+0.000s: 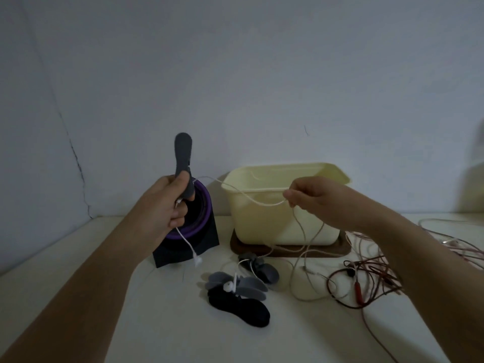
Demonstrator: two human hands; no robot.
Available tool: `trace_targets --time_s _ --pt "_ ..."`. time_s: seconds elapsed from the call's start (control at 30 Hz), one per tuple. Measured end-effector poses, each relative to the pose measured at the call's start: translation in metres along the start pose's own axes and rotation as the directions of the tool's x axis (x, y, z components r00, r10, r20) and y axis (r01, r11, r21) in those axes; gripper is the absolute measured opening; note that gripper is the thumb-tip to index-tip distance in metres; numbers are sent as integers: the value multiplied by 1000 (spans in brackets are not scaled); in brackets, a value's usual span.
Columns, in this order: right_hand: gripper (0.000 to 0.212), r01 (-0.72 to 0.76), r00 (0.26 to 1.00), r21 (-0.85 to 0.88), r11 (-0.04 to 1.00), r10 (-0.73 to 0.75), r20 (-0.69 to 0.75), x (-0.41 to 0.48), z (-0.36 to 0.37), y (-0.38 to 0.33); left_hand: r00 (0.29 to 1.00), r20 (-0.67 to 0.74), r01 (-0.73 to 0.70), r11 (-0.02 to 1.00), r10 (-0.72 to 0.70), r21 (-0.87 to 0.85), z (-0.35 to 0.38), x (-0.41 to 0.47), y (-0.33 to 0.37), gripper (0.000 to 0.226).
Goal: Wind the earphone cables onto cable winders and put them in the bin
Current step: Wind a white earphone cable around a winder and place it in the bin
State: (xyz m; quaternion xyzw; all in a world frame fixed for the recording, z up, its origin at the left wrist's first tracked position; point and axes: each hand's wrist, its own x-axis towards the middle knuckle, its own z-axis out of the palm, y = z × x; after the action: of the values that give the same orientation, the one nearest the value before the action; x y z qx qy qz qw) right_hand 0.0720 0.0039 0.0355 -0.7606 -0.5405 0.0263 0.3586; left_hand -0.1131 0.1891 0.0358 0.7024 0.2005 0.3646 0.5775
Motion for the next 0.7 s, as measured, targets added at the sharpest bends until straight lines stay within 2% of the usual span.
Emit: trace_targets --time_s 0.1,0.17,0.2,0.27,0.43,0.57,0.63,0.7 --pt "22 54 995 -6 999 -54 -82 -4 -9 -15 999 31 -32 949 23 315 -3 0 -2 22" --pt "15 124 985 -15 992 -125 -119 -11 -19 -31 995 56 -104 888 89 448 -1 -4 0 11" --pt "11 167 978 -6 986 -166 -128 -16 -24 -39 990 71 -140 871 120 470 2 -6 1 6" --pt "6 226 969 21 974 -223 -109 -25 -31 -52 982 115 -186 867 149 463 9 -10 3 12" --pt "6 252 967 20 968 -251 -48 -28 -30 -57 968 162 -242 875 191 419 22 -16 0 24" --pt "6 230 971 10 973 -229 -63 -26 -26 -55 955 171 -295 782 241 549 25 -18 -3 30" --pt "5 217 975 19 976 -216 -57 -26 -28 -54 955 213 -296 746 207 597 22 -17 -7 33" --pt "4 191 981 29 981 -190 -46 -28 -33 -53 958 264 -266 684 111 679 13 -15 -13 30"
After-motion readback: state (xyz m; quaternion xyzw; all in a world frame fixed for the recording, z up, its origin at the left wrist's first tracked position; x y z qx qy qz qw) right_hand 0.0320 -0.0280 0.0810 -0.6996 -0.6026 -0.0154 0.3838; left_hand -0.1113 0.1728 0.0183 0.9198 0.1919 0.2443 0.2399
